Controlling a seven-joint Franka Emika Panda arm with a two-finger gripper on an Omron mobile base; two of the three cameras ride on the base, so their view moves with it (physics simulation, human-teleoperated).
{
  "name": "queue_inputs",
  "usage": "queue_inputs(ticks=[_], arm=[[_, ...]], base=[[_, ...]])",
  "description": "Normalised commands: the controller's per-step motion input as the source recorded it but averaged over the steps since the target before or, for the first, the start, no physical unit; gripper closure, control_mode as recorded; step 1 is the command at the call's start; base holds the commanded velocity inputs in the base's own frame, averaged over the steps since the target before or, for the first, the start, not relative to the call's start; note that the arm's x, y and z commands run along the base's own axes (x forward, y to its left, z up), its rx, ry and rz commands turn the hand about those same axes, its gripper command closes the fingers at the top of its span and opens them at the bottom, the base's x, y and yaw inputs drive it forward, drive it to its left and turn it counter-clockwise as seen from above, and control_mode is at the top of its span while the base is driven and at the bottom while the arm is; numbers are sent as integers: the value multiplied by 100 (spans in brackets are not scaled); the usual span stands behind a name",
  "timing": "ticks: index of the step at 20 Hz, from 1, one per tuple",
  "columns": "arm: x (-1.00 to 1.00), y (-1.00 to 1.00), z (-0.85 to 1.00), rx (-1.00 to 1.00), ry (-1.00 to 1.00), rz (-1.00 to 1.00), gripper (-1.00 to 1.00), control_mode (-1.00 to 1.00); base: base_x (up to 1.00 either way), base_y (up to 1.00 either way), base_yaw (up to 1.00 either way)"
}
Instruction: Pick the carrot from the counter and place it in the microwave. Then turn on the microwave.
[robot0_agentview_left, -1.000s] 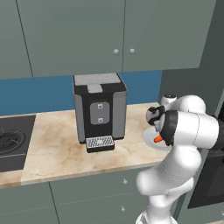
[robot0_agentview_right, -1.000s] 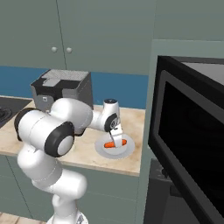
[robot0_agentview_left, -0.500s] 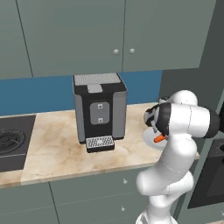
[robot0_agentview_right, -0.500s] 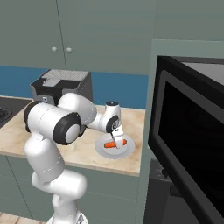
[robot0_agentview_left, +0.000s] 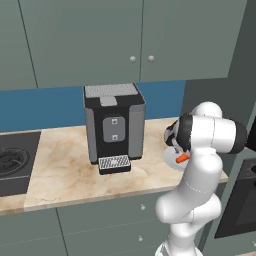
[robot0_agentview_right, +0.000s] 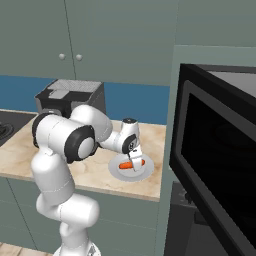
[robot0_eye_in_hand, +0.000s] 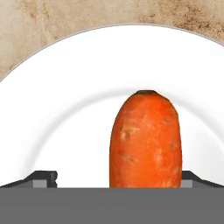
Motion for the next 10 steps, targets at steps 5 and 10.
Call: queue_inputs(ticks=[5, 10], arm=[[0, 0, -15, 0, 0, 0, 100, -100], [1, 0, 0, 0, 0, 0, 100, -100]], base=[[0, 0, 0], [0, 0, 0]])
